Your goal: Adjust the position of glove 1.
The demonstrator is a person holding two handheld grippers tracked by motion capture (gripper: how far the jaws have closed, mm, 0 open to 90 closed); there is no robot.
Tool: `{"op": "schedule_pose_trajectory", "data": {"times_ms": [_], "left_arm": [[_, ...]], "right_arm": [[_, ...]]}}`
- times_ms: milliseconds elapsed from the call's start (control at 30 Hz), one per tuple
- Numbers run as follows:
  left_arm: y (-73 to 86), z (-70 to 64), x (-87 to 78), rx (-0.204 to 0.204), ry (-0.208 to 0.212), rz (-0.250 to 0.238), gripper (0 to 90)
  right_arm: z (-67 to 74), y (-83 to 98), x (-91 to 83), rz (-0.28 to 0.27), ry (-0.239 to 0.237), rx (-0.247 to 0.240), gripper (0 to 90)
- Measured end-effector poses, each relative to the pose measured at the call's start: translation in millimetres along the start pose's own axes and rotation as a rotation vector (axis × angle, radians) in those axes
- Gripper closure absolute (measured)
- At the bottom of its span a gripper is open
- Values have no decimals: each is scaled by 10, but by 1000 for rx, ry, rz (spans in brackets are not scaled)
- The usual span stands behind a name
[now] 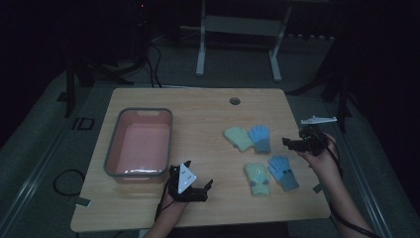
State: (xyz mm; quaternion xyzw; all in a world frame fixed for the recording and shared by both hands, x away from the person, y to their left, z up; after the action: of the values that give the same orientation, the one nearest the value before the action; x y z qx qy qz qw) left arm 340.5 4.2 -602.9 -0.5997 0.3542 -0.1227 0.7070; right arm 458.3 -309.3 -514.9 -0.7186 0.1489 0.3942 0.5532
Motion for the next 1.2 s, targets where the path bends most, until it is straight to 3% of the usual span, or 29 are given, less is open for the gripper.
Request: {"op": "schedule_pose_trajectory", "data": {"times_ms": [500, 667, 1100, 1200], "left_arm": [[-1, 12, -4, -13, 3, -4, 22], [-2, 9, -6, -10, 0, -5, 23], [-4, 7, -8, -12, 6, -8, 22], [-4, 4, -10, -9, 7, -8, 22]], "right_arm": [[373, -303, 206, 39, -50, -88, 256], [527, -398, 287, 51, -92, -103, 275], [964, -531, 626, 88, -214, -162, 383], [1021, -506, 725, 114, -208, -195, 437]]}}
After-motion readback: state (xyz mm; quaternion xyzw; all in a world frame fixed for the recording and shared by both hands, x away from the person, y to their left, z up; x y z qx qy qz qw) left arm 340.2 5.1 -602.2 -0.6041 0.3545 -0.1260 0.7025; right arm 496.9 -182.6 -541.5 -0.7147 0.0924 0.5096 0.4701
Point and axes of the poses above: each handheld gripper's, and its own axes: x roughly forward along the jaws, y roughly out of its underside, z roughly to its left, the point moved 10 cm from there along x, roughly forward along the jaws, and after that the axes turned 3 degrees about y, right-handed, at the moved point
